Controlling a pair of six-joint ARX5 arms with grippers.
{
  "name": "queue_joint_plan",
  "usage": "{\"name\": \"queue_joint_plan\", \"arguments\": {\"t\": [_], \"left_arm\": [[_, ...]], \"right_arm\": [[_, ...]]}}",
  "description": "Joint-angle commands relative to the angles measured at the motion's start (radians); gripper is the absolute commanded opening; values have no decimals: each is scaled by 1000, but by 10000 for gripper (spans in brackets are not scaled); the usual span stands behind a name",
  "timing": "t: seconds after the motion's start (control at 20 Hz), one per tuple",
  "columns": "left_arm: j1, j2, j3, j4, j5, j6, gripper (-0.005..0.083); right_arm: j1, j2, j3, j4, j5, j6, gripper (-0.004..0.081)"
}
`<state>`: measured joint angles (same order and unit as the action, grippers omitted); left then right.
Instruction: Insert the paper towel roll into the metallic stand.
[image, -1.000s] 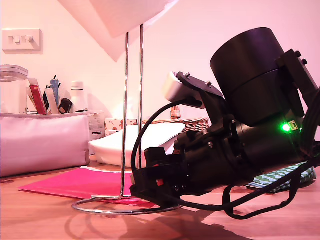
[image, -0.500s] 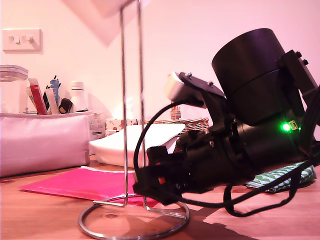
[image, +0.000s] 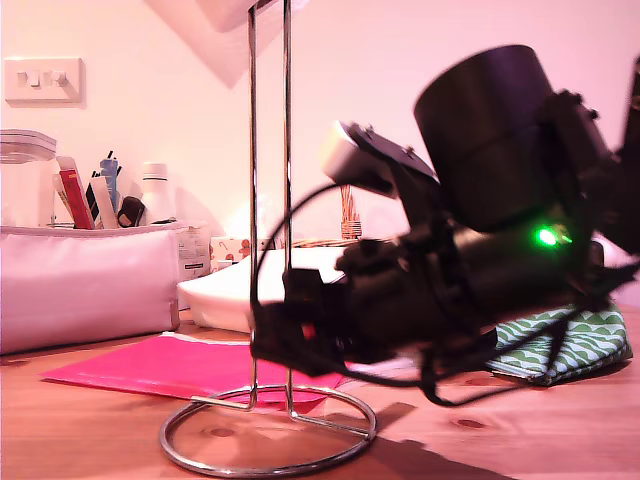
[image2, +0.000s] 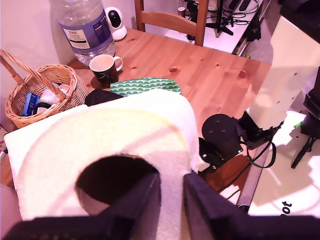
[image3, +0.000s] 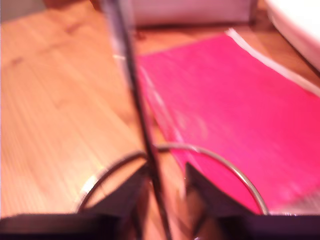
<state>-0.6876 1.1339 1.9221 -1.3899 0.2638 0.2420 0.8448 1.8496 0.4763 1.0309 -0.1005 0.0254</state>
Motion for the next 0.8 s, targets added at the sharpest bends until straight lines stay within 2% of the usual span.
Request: {"name": "queue_joint_plan", "arguments": {"t": [0.0, 0.15, 0.55, 0.75], "left_arm": [[0, -8, -8, 18, -22, 0, -24], [0, -8, -8, 18, -42, 12, -24], [0, 33, -8, 18, -49, 47, -24], [0, 38, -6, 18, -142, 124, -24]], "right_arm": [[0, 0, 4, -20, -14, 2, -12], [-1, 0, 4, -99, -14, 1, -13], [-1, 0, 4, -123, -27, -7, -13], [-1, 0, 5, -132, -27, -28, -13]]}}
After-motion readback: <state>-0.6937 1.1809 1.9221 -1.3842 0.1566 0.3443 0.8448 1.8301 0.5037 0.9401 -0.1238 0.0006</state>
